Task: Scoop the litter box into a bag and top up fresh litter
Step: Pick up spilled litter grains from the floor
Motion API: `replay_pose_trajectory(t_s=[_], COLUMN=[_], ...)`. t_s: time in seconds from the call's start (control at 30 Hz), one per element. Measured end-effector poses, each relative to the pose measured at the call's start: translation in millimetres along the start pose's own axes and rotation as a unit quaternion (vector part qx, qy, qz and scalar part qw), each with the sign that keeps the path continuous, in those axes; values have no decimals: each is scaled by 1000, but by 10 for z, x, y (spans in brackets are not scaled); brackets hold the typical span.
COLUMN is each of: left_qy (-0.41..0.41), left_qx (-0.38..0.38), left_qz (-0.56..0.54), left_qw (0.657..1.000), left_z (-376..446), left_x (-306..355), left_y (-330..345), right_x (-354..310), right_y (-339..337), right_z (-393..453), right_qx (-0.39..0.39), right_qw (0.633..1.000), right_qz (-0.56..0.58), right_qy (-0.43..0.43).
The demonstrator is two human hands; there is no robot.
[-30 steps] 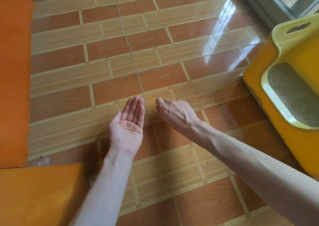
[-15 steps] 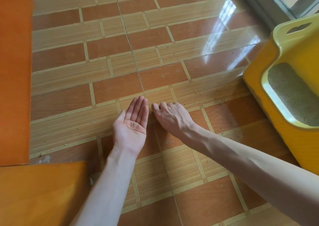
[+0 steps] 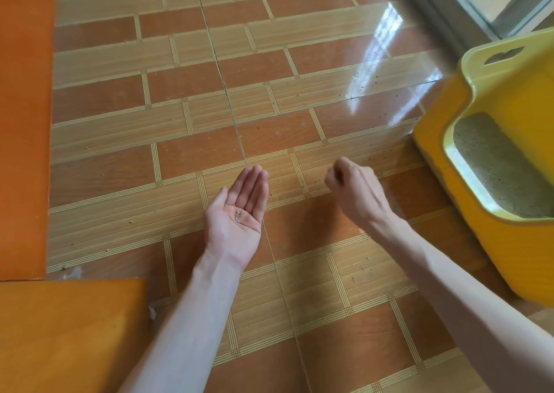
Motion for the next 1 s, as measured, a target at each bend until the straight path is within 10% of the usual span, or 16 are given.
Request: replay_pose_trajectory(t_s=[0.43,1.0], left_qy=[-20,-26], left_qx=[-13,-14], left_qz=[7,3], left_qw=[1000,1000], left_z=[28,24], left_x=[-98,-107], left_y=[30,16], right_x=[-217,-334], right_y=[189,382], right_z=[-217,-166], right_qx=[-80,-112], right_qw=[960,949], right_qz=[-168,-220], right_qy=[-208,-195])
Point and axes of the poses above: each hand's wrist, its own z-axis towards the middle knuckle, its own y-axis out of the palm, x = y × z, the point moved 3 cm from there along z, towards the middle knuckle, and after that the axes turned 7 degrees about -z, right-handed, at the moved point
